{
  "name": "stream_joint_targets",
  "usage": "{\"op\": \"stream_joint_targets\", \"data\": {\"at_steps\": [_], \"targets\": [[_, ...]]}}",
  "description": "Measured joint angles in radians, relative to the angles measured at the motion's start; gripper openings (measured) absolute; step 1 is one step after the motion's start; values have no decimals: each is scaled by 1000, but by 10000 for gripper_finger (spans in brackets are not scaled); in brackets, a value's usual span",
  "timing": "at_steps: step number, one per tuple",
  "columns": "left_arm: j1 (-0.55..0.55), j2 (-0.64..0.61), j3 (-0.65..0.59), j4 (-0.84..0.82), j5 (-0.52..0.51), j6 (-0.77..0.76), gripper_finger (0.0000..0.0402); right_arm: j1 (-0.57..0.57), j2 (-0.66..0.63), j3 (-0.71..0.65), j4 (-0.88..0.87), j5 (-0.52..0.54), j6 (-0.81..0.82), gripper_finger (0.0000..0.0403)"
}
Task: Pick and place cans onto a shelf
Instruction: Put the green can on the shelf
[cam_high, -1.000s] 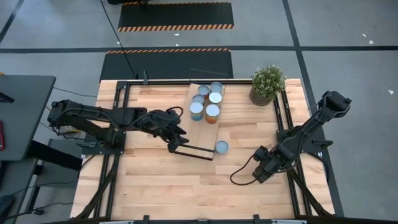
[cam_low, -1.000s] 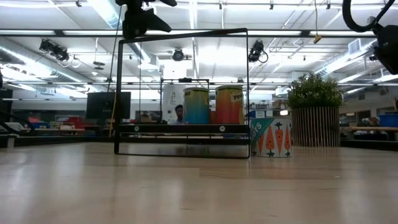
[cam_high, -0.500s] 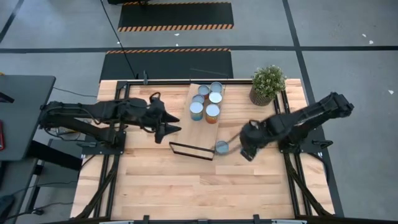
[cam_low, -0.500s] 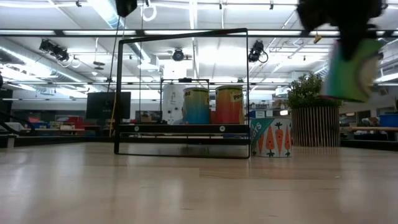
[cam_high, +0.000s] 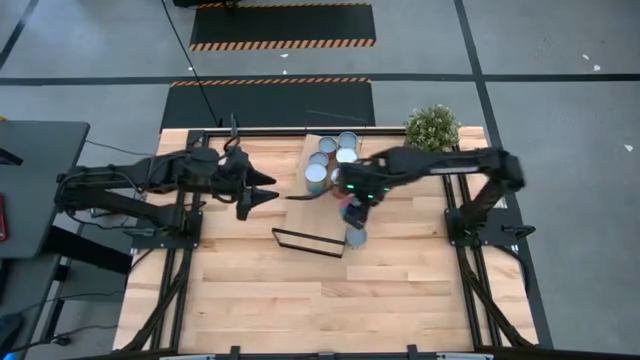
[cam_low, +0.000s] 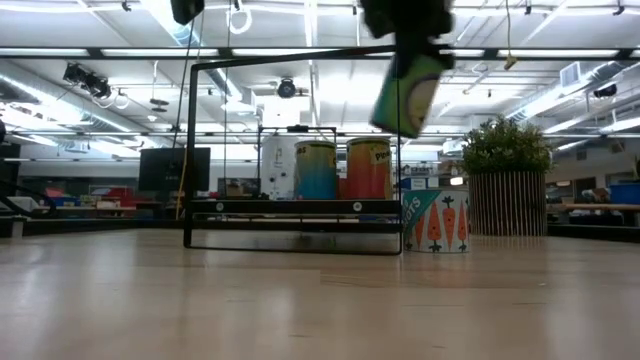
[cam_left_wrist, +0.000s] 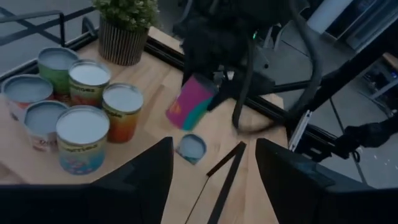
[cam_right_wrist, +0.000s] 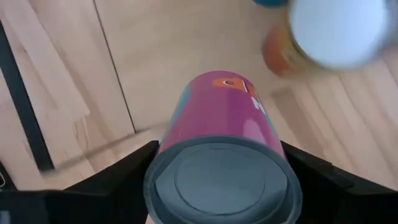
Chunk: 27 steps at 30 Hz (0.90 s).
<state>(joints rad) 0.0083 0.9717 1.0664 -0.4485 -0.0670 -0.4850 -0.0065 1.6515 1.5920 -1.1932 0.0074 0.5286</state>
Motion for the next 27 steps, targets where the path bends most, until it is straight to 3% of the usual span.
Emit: {"op": "stream_joint_targets", "data": {"at_steps": [9,16,27], "targets": [[8,-70,0,-102,11,2,233,-42,280,284,-123,-54,-119,296],[17,-132,0,-250,-11,-4,233,-39,365,320,-122,-62,-139,297],[17,-156,0,-244,-25,-8,233,-36,446,319,-117,-80,-144,323]]}}
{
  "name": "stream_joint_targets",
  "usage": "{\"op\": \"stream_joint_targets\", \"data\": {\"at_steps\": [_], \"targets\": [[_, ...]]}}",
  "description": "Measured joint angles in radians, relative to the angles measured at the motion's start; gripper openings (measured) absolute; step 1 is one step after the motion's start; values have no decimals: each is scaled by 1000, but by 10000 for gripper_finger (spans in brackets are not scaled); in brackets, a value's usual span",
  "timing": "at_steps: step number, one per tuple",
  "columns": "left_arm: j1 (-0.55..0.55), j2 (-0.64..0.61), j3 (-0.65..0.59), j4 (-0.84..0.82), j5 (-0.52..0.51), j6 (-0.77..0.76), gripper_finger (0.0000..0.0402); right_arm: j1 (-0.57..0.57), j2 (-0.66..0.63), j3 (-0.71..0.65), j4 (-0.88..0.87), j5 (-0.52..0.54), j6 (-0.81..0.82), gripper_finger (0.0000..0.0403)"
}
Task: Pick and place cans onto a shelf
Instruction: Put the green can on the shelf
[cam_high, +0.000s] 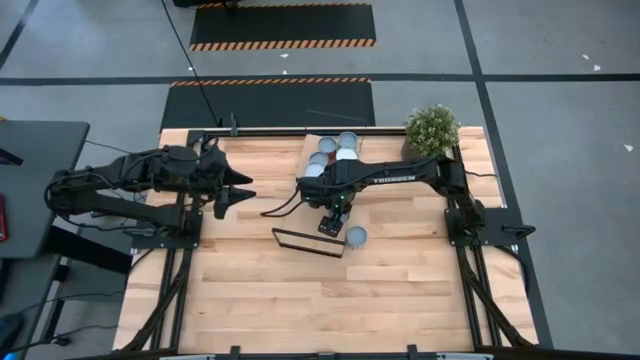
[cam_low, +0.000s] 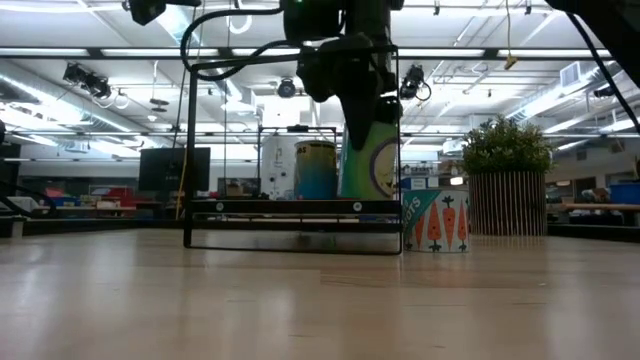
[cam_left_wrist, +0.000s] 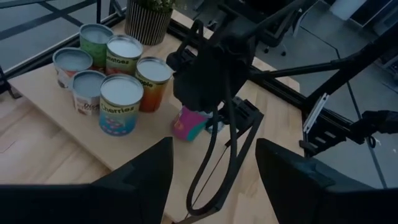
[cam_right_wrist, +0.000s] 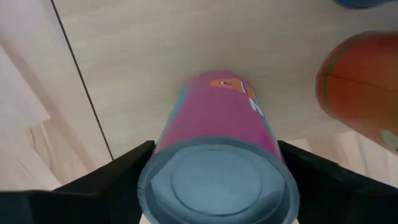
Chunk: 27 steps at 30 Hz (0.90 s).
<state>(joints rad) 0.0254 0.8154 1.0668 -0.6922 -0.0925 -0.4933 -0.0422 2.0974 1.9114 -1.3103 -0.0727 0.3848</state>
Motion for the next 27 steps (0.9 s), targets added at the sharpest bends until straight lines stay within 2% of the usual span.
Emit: {"op": "stream_joint_targets", "data": {"at_steps": [7,11,27], "targets": [[0,0,0,1,0,-1,233,0,-7,0,2,54,-23,355],[0,0,0,1,0,-1,233,1,-8,0,-12,56,-40,354],[0,0,0,1,0,-40,233,2,-12,0,-47,227,-38,349]]}}
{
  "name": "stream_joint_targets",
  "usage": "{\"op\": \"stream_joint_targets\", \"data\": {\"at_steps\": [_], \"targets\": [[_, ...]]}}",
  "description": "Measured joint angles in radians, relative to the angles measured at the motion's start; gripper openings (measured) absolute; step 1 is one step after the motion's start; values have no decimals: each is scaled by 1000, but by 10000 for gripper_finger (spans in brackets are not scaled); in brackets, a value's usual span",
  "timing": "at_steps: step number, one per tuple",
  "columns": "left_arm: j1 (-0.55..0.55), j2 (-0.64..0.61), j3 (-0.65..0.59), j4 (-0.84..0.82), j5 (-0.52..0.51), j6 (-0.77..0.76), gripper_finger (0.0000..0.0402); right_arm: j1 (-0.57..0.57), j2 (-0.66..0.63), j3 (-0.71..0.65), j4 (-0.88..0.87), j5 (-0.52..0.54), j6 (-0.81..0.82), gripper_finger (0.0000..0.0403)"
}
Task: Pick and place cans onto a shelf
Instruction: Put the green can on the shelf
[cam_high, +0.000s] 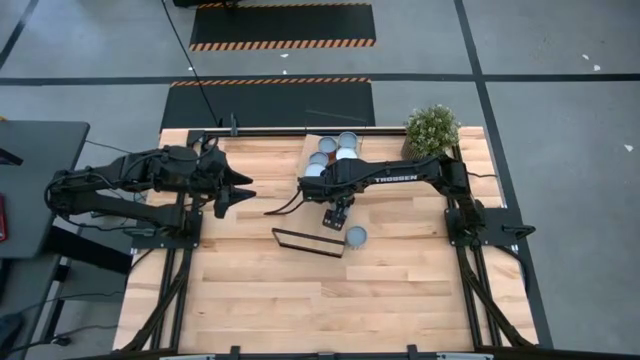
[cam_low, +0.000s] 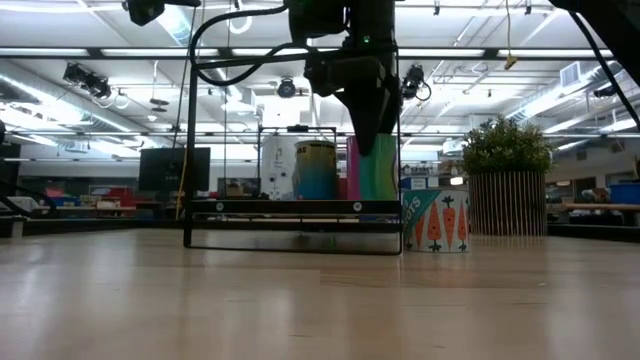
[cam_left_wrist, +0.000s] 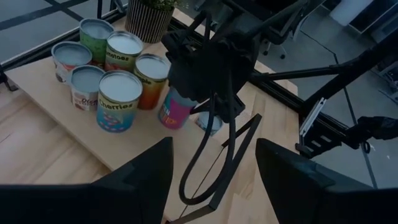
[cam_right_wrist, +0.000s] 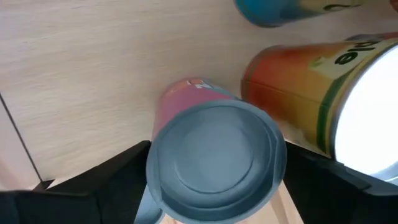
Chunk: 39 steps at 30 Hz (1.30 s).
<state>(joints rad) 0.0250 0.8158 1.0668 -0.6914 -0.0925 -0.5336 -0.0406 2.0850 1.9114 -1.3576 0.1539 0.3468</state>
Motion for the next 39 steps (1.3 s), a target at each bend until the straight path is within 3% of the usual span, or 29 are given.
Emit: {"op": "stream_joint_targets", "data": {"at_steps": [11,29,39], "targets": [[0,0,0,0,0,0,233,28,-5,0,39,24,-24,349],[0,0,0,13,0,-3,233,88,-10,0,44,273,-89,349],[0,0,0,15,0,-4,233,90,-17,0,49,276,-108,349]]}}
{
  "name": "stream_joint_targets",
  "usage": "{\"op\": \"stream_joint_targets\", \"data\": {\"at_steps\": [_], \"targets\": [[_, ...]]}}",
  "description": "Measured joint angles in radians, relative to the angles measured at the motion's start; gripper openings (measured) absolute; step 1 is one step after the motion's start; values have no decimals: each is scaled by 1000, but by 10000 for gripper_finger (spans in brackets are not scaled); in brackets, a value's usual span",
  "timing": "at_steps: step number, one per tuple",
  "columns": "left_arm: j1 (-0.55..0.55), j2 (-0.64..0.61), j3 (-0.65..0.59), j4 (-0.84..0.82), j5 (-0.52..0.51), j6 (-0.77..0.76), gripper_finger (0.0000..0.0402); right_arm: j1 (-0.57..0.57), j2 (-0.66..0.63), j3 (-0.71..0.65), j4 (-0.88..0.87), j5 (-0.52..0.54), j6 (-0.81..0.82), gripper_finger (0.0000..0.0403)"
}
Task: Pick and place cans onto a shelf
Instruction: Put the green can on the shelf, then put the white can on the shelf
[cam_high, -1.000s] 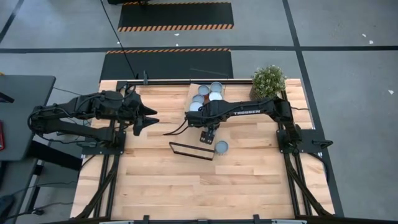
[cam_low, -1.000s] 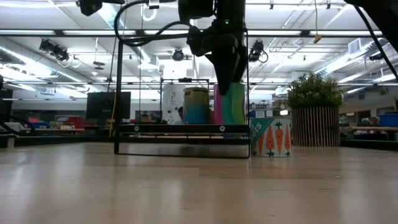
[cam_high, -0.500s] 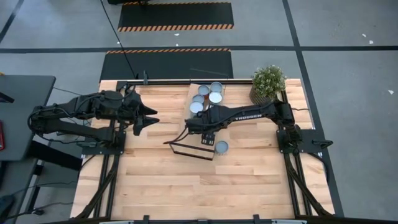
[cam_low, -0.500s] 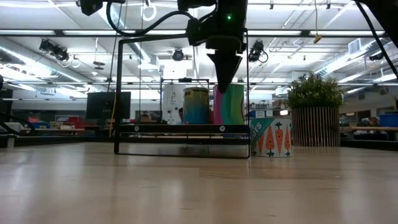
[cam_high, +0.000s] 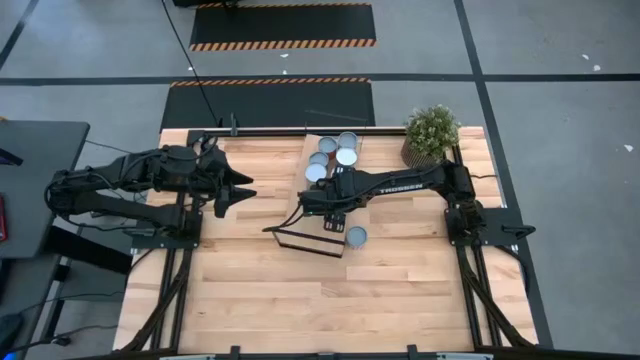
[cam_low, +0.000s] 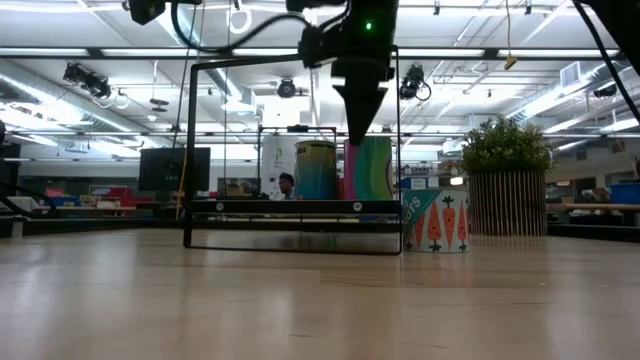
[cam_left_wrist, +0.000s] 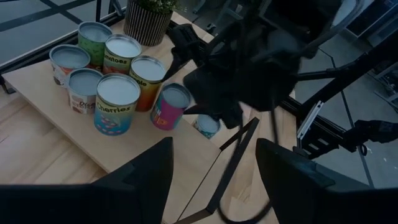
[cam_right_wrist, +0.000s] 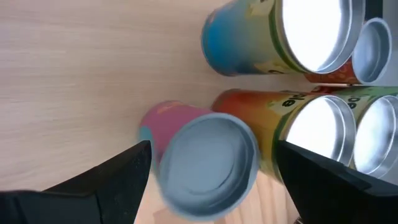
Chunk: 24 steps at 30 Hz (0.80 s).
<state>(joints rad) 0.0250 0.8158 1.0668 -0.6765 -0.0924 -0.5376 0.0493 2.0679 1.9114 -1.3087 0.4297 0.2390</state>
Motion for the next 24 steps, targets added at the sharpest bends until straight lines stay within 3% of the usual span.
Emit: {"op": "stream_joint_targets", "data": {"at_steps": [7,12,21,24], "targets": [[0,0,0,0,0,-1,233,42,-121,0,-2,-3,58,349],[0,0,0,0,0,-1,233,83,-243,-46,43,61,118,349],[0,0,0,0,1,-2,233,166,-513,-437,472,-85,109,349],[0,0,0,0,5,-11,233,218,-612,-604,625,-76,123,349]]}}
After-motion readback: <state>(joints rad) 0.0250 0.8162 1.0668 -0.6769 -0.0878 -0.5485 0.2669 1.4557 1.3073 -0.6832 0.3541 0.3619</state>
